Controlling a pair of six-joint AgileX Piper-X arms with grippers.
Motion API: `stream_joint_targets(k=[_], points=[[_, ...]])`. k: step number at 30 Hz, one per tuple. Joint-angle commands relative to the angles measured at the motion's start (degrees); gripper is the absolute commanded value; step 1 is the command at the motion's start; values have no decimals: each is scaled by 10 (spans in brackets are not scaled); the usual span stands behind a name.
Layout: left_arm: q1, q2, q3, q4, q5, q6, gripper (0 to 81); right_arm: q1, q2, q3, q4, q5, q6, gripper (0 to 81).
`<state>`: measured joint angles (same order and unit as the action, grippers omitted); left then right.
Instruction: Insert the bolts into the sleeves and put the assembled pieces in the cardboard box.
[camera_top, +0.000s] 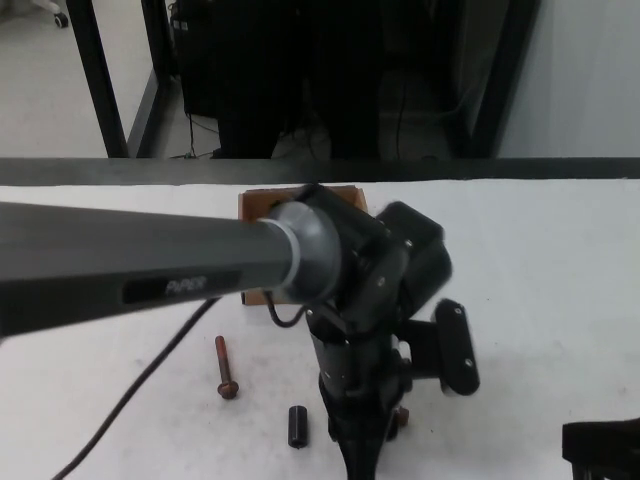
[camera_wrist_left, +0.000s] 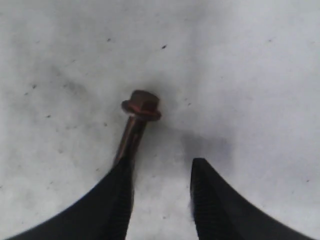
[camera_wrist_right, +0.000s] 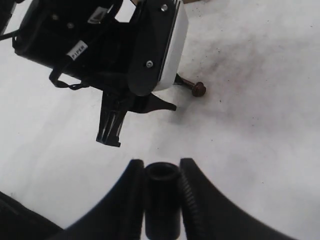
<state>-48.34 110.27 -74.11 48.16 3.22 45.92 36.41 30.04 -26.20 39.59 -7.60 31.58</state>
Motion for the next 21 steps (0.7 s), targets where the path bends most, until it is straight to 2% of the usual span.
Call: stream_joint_targets(k=[1, 8, 16, 21], points=[[-5, -3, -5, 2, 12, -24, 408, 1, -17, 5, 0, -6, 4, 2], [-5, -3, -5, -15, 10, -19, 417, 1, -25, 11, 0, -6, 4, 2], [0, 2, -5, -83, 10, 30, 417, 1, -26, 11, 0, -23, 2, 2], [4, 28, -5, -74, 9, 31, 417, 1, -49, 11, 0, -22, -43, 2]])
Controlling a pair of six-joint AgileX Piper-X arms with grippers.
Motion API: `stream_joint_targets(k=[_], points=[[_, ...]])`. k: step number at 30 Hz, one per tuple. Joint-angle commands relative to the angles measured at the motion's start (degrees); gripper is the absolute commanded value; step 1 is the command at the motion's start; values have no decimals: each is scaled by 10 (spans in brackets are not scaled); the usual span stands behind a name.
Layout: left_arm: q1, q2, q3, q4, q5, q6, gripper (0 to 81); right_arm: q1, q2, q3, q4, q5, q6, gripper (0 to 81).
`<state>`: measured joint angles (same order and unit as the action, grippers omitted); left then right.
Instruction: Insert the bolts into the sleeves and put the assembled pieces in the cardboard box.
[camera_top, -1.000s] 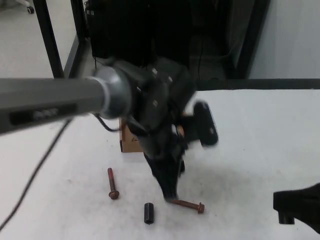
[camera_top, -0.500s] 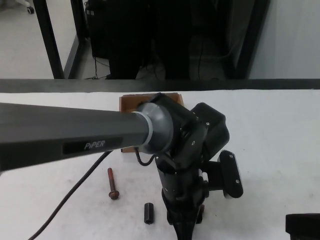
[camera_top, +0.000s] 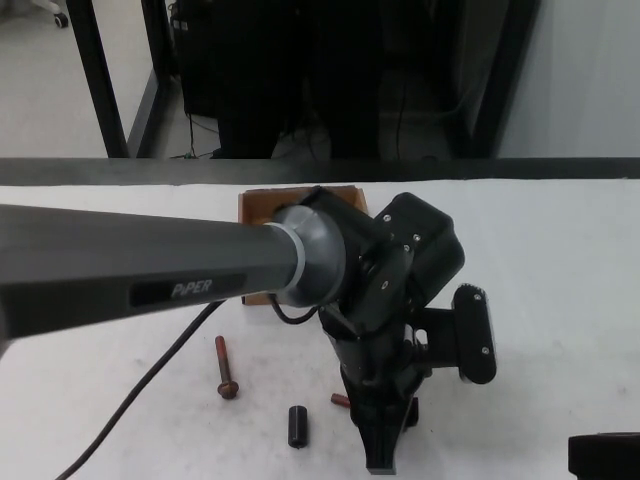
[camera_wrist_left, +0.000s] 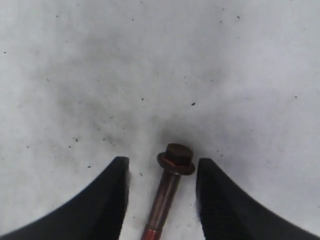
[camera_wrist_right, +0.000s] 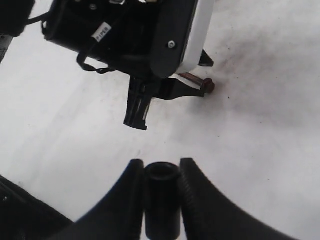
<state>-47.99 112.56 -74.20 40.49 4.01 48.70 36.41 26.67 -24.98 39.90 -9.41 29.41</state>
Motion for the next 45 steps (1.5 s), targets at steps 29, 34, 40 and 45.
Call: stream_joint_targets(k=[29, 34, 40, 45], points=[[25, 35, -4, 20, 19, -5, 135, 1, -65, -1, 5, 14, -41, 2], [16, 50, -4, 5, 52, -87, 8, 1, -65, -1, 16, 11, -74, 2], [15, 40, -4, -53, 112, -252, 8, 1, -65, -1, 22, 10, -134, 2], [20, 6, 4, -60, 129, -309, 8, 1, -65, -1, 31, 0, -152, 2]])
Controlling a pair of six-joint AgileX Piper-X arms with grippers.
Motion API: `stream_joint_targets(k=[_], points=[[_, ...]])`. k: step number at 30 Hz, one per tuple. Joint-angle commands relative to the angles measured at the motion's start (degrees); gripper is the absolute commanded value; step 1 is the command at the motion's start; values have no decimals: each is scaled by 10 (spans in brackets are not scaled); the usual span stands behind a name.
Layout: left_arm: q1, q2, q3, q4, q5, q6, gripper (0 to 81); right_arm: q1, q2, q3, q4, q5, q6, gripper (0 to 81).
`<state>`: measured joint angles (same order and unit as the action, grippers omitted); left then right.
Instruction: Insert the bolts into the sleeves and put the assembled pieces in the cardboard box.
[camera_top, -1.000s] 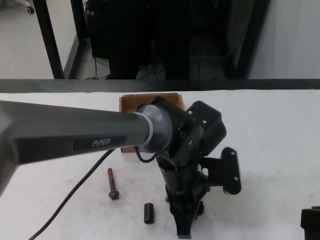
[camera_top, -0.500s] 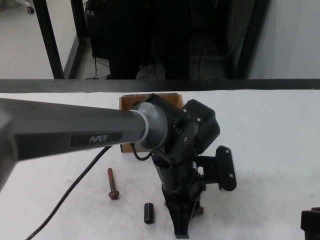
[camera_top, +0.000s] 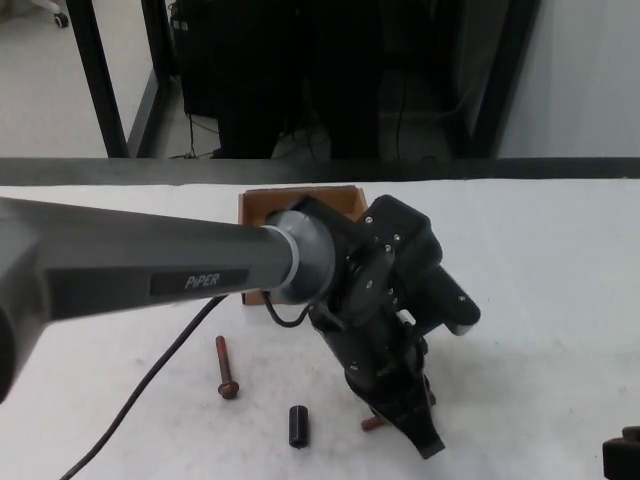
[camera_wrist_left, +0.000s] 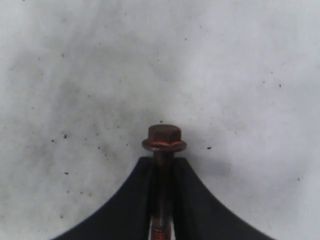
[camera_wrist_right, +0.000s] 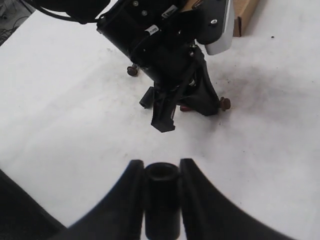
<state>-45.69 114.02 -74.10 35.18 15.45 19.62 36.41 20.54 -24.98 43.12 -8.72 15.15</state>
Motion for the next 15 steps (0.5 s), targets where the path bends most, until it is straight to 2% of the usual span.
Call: stream_joint_targets(k=[1, 4, 15], points=[[-1, -19, 8, -12, 25, -35, 8, 1, -4, -1, 0, -6, -21, 2], [8, -58, 42, -45, 56, -83, 8, 1, -4, -1, 0, -6, -43, 2], [10, -263, 264, -293, 50, -294, 8, 3, -4, 44, -34, -23, -57, 2]])
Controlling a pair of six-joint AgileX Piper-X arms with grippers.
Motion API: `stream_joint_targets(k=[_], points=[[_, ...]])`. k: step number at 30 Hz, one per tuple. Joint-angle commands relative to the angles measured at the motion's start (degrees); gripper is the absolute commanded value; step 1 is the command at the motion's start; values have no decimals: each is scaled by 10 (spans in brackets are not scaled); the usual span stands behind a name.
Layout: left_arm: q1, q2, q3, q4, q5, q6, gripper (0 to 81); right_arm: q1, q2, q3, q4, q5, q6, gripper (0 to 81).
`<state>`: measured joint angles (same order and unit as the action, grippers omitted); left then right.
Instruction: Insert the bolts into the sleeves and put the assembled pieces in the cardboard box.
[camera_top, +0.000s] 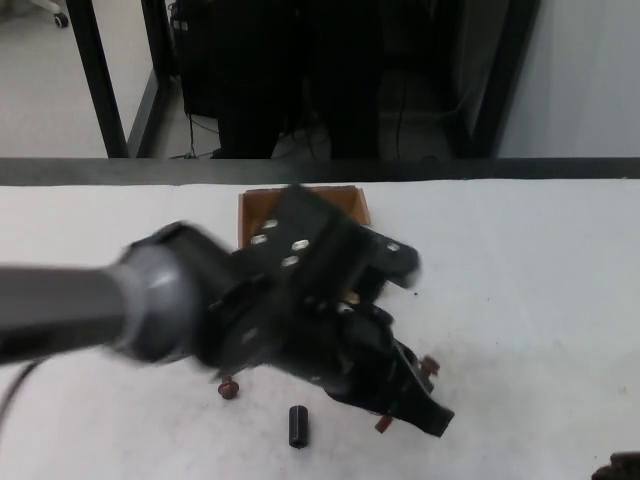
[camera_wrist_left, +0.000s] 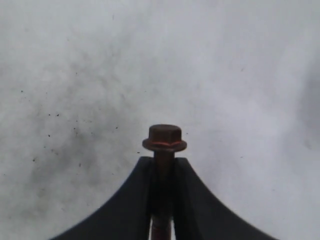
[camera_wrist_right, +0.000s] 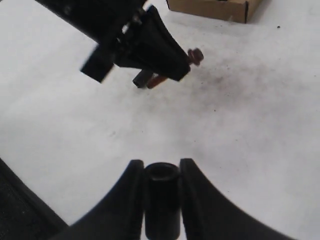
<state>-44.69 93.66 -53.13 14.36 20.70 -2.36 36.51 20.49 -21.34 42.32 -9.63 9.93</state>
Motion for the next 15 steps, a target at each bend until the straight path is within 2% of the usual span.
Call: stream_joint_targets(k=[1, 9, 15], points=[[0, -80, 76, -112, -6, -100, 8, 3, -4, 13, -39, -17, -5, 2], [1, -208, 236, -294, -63, -287, 8, 40, -4, 54, -126, 8, -5, 2], [1, -237, 321, -460, -87, -404, 8, 72, 22, 81, -190, 20, 17, 2]])
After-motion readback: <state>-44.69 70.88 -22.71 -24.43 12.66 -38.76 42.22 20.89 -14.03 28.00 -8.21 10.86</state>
